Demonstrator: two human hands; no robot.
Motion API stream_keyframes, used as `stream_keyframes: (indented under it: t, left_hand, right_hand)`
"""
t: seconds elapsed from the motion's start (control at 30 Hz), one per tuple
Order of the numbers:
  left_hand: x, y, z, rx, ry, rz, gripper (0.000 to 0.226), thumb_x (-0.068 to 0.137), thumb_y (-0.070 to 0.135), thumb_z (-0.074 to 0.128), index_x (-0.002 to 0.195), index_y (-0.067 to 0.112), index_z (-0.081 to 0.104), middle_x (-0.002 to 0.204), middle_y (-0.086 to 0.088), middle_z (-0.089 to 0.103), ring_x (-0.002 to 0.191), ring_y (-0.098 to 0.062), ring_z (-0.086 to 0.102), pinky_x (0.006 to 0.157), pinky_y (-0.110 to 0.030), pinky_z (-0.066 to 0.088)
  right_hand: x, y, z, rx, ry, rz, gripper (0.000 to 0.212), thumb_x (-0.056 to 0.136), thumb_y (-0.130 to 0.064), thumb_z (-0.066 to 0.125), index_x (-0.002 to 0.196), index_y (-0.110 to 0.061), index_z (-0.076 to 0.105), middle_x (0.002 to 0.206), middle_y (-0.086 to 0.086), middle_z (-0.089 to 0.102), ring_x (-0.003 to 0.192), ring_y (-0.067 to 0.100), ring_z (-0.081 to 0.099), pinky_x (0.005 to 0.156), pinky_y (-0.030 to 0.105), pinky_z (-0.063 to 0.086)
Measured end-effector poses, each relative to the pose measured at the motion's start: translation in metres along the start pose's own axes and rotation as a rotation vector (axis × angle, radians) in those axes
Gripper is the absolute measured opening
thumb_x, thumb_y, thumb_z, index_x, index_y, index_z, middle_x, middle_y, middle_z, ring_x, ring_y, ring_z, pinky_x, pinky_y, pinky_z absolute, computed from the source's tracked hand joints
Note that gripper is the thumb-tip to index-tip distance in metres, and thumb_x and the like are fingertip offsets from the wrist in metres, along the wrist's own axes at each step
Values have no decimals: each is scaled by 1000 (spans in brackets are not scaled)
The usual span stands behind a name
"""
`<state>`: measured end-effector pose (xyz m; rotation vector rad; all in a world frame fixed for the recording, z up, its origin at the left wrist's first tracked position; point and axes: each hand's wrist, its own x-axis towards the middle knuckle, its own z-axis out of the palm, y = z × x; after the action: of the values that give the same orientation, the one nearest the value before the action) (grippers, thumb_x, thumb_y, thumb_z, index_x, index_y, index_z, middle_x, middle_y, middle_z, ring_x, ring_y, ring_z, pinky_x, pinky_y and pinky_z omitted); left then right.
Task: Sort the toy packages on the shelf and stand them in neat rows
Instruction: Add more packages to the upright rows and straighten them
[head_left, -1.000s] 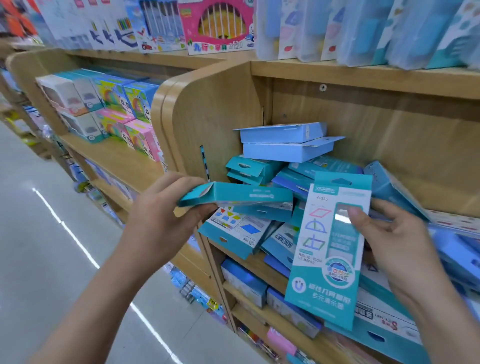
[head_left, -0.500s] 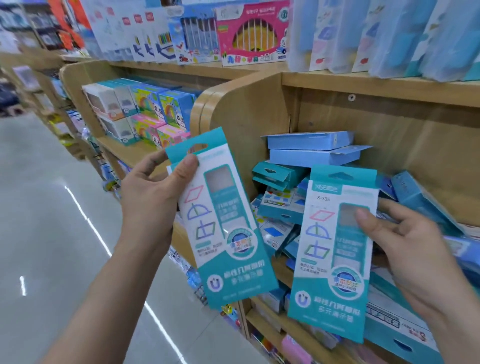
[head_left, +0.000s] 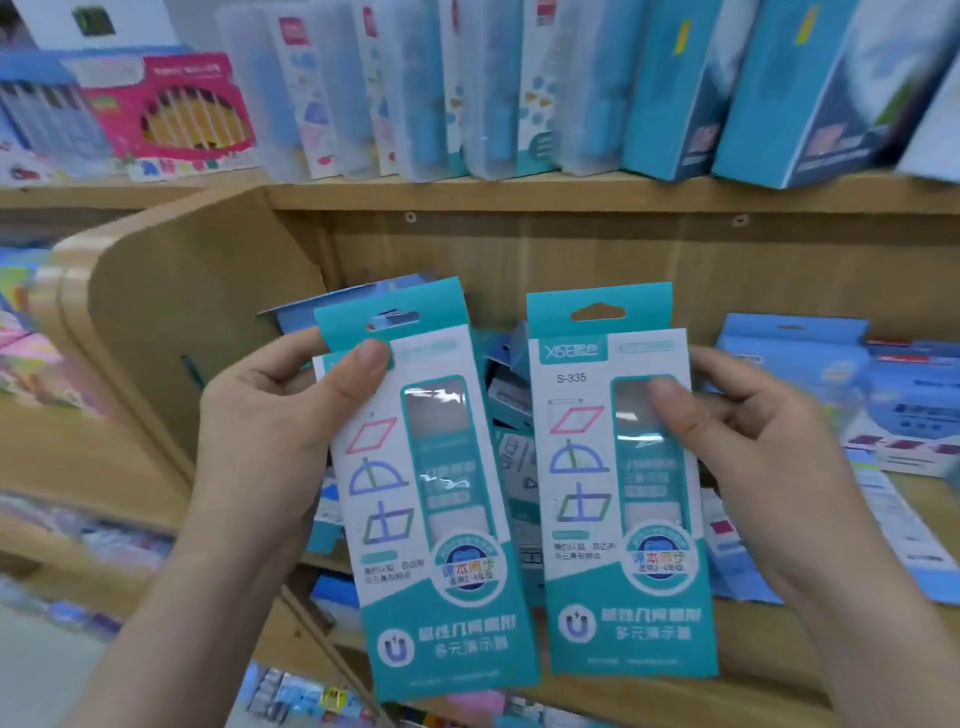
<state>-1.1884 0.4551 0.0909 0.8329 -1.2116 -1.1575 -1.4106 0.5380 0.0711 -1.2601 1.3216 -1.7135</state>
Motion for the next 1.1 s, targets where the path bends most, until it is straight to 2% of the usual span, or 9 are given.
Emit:
stream_keyframes:
  t: [0.23, 0.33, 0.53, 0.63, 0.7, 0.77, 0.83, 0.93, 1.1]
  left_hand:
    - [-28, -14, 86, -50, -251, 13, 26, 51, 35, 76, 75, 24, 75, 78, -2, 75, 62, -16, 70, 55, -29, 57]
    - [-46, -16, 125, -55, -350, 57, 36, 50, 40, 79, 82, 25, 75, 82, 0, 75, 66, -14, 70, 60, -30, 58]
    - [-92, -21, 219, -58, -493, 122, 35, 44, 20, 79, 78, 30, 75, 79, 7, 75, 67, -5, 69, 57, -16, 53]
    - [-108, -33, 254, -57, -591, 135, 42, 44, 11, 85, 83, 19, 72, 85, 6, 75, 74, -5, 70, 63, -15, 53]
    - [-115, -48, 279, -44, -627, 122, 38, 51, 7, 83, 85, 15, 68, 86, 8, 75, 74, -2, 68, 65, -15, 52]
    - [-122, -62, 302, 2, -651, 99, 34, 55, 18, 81, 85, 26, 66, 84, 10, 74, 72, -3, 65, 67, -19, 52]
    - [-131, -77, 323, 76, -671, 75, 32, 58, 19, 78, 83, 36, 65, 81, 11, 71, 72, -6, 63, 70, -28, 52]
    - [-145, -98, 350, 208, -726, 91, 31, 67, 17, 75, 87, 36, 61, 82, 11, 68, 77, -17, 61, 76, -38, 50]
    - [-154, -118, 384, 272, -762, 83, 30, 78, 18, 72, 94, 39, 58, 90, 17, 67, 84, -18, 57, 74, -25, 47]
  right_hand:
    - [-38, -11, -97, -9, 322, -31, 20, 82, -23, 54, 99, -21, 65, 73, -6, 74, 57, 4, 66, 46, 13, 46]
    - [-54, -12, -148, -35, 440, -30, 24, 80, -28, 55, 102, -22, 65, 84, -6, 74, 68, 8, 68, 51, 17, 50]
    - [-71, -9, -256, -173, 672, -69, 16, 96, -19, 48, 100, -27, 60, 87, -16, 72, 76, 0, 67, 60, 15, 53]
    - [-74, 4, -295, -194, 742, -68, 16, 98, -18, 46, 106, -26, 57, 82, -21, 70, 73, -4, 65, 58, 11, 51]
    - [-74, 12, -319, -211, 747, -58, 17, 98, -15, 46, 106, -26, 56, 83, -19, 69, 75, -6, 65, 59, 10, 50]
    - [-73, 22, -339, -215, 723, -27, 18, 97, -15, 47, 106, -27, 56, 93, -13, 69, 81, -3, 66, 63, 13, 52]
    - [-71, 32, -355, -204, 674, 13, 19, 96, -15, 49, 104, -31, 57, 100, -8, 70, 91, 6, 67, 71, 24, 56]
    - [-70, 43, -374, -160, 622, 58, 21, 95, -13, 50, 105, -30, 57, 103, -6, 71, 99, 16, 67, 79, 36, 57]
    - [-64, 49, -391, -95, 555, 109, 24, 94, -13, 49, 118, -16, 53, 110, -4, 68, 103, 17, 66, 83, 38, 55]
